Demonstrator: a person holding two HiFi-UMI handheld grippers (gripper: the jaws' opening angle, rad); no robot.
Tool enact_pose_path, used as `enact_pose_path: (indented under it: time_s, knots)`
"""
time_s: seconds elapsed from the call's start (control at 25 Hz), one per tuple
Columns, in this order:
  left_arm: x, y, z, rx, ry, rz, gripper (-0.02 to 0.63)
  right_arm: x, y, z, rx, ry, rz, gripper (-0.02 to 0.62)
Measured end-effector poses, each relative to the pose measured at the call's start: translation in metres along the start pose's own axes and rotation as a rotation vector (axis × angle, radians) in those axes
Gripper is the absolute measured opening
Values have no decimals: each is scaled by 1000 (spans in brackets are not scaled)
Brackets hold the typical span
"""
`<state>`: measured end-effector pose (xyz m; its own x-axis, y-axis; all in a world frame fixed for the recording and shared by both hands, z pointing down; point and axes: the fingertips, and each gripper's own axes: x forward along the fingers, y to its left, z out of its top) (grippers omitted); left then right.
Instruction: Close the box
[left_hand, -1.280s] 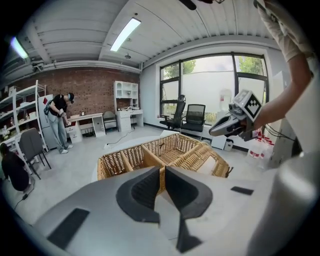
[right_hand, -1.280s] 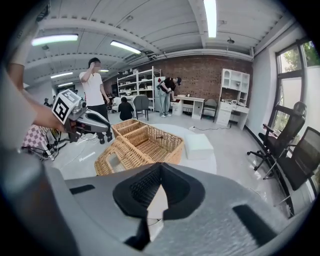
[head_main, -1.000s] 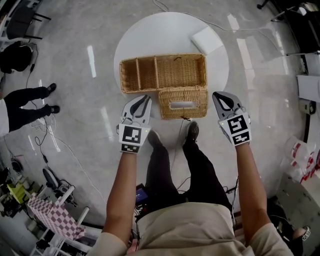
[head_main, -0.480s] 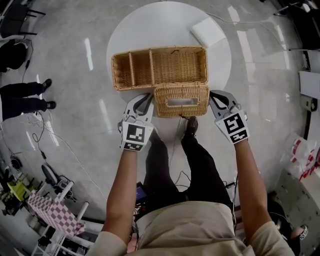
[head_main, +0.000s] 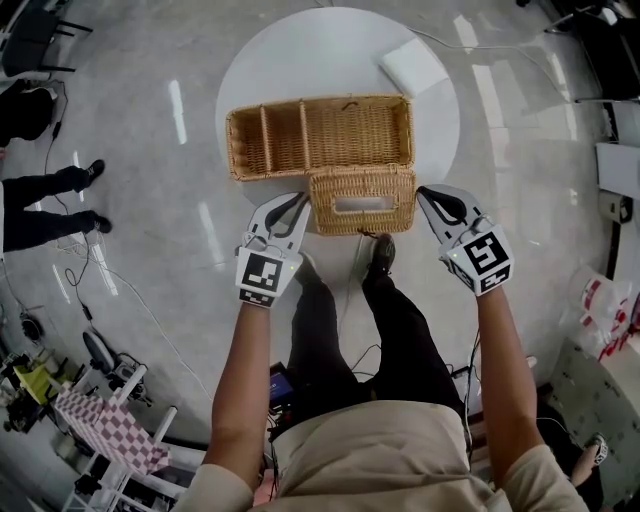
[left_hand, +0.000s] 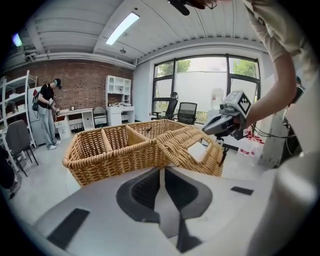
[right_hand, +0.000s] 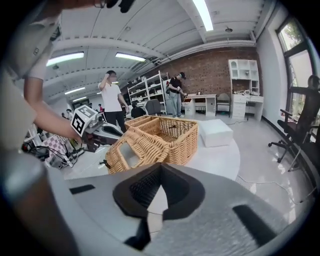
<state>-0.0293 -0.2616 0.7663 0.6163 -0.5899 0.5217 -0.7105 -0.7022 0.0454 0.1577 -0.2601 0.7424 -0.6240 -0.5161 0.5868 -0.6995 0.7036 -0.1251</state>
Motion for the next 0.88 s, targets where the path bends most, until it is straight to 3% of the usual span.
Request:
enact_pose_path:
  time_s: [0.2,0.4,0.88]
  knots:
    - [-1,4,-24,53,90,45,34,6,-7,-32,-46,113,-39,-6]
    - [6,-11,-32,110,126,8,34,20,18,-53,-87,147,43,-6]
    - [-17,-19,14,66,-15,7,34,-7,33,-9,-65,41,63,-6]
